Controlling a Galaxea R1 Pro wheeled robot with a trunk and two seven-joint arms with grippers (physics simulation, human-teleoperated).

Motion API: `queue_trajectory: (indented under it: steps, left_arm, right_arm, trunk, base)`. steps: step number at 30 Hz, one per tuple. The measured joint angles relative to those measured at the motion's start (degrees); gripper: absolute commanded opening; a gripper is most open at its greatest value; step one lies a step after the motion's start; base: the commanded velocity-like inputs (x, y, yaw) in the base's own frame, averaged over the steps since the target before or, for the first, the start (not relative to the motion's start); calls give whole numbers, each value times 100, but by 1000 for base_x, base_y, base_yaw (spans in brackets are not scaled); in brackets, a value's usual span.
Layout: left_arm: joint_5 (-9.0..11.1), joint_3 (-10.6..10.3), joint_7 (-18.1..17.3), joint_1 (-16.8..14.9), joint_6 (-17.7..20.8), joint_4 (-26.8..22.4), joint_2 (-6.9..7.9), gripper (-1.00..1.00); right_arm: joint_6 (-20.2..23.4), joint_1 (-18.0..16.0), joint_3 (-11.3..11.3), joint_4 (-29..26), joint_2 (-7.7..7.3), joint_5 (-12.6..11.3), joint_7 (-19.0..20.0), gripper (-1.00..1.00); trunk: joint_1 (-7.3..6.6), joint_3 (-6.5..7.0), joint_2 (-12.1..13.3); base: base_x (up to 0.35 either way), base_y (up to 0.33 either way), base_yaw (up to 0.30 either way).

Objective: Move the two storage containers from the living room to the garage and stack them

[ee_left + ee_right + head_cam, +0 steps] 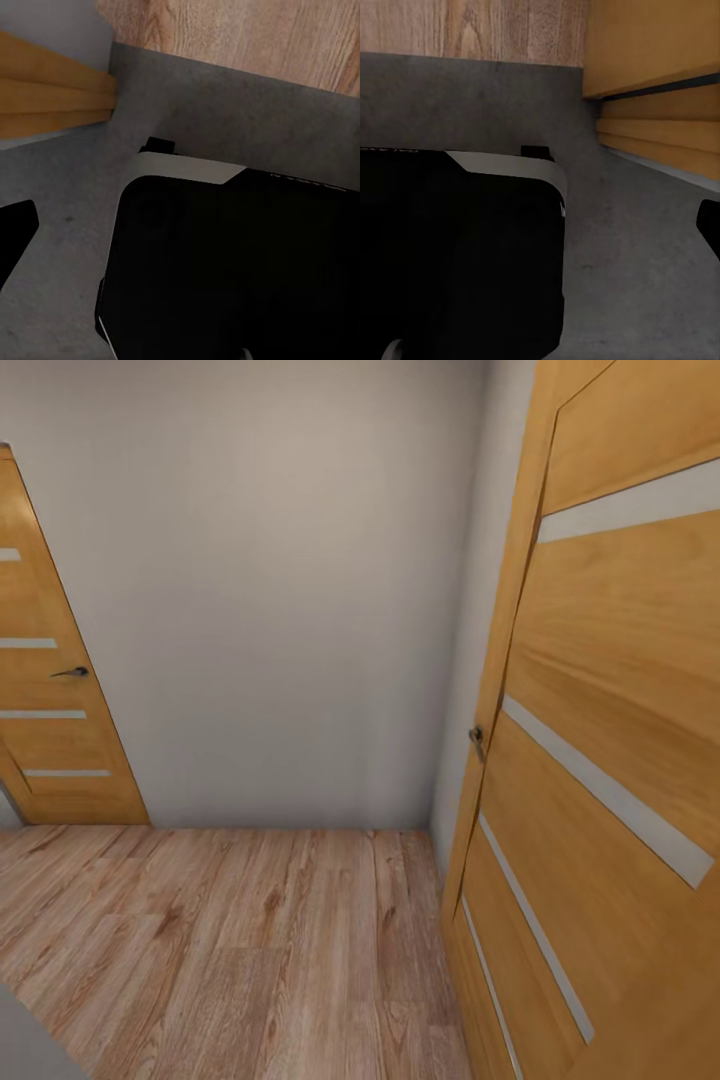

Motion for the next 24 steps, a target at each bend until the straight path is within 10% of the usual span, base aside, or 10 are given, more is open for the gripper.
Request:
queue_trajectory:
  steps: [24]
  left_arm:
    - [0,0,0,0,0,0,0,100]
  right_arm:
    - [-9,2,0,-5,-7,0,0,100]
  trunk:
    - [0,0,0]
  base:
    - [0,10,0]
